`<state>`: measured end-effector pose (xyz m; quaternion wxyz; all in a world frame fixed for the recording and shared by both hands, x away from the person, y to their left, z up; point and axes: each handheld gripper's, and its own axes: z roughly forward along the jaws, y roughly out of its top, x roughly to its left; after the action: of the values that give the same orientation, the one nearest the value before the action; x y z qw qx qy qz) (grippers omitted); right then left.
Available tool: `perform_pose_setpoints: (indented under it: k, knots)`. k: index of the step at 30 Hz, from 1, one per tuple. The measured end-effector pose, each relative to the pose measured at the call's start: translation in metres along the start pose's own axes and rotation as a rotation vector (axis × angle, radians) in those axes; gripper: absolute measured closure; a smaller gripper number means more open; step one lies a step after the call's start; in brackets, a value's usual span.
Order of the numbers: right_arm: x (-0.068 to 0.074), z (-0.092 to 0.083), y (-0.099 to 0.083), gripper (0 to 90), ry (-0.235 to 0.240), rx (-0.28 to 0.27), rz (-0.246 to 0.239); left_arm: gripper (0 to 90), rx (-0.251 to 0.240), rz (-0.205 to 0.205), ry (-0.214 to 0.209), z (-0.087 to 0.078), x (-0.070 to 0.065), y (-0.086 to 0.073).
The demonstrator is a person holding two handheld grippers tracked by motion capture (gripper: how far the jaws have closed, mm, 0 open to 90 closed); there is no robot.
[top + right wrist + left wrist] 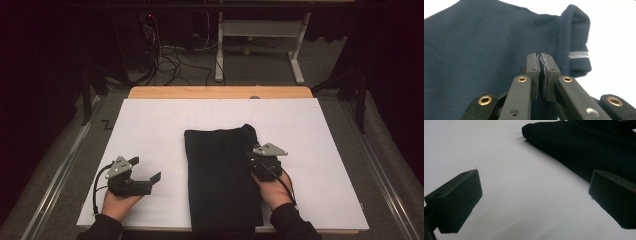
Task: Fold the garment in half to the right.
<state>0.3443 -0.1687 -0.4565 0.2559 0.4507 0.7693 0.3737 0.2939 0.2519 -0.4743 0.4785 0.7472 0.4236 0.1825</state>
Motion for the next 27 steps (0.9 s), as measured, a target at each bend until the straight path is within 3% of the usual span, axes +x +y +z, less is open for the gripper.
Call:
perform_pose_setpoints:
  k: [5, 8, 19, 23, 27]
  knots:
    - [-0.023, -0.010, -0.016, 86.2, -0.044, -0.014, 0.021, 0.0, -0.015, -0.016, -0.017, 0.000, -0.001, 0.000]
    - [-0.035, -0.019, -0.027, 81.1, -0.049, -0.038, 0.033, 0.0, -0.014, -0.016, -0.022, 0.001, -0.002, 0.000]
    - [-0.069, -0.060, -0.059, 43.4, 0.002, -0.132, 0.071, 0.0, -0.013, -0.010, -0.015, 0.000, -0.002, -0.001]
    - [-0.072, -0.072, -0.068, 24.3, 0.019, -0.171, 0.073, 0.0, -0.020, -0.010, -0.015, -0.004, -0.001, -0.002]
    - [-0.071, -0.084, -0.074, 15.2, 0.042, -0.214, 0.073, 0.0, -0.027, -0.007, -0.017, -0.007, -0.002, -0.002]
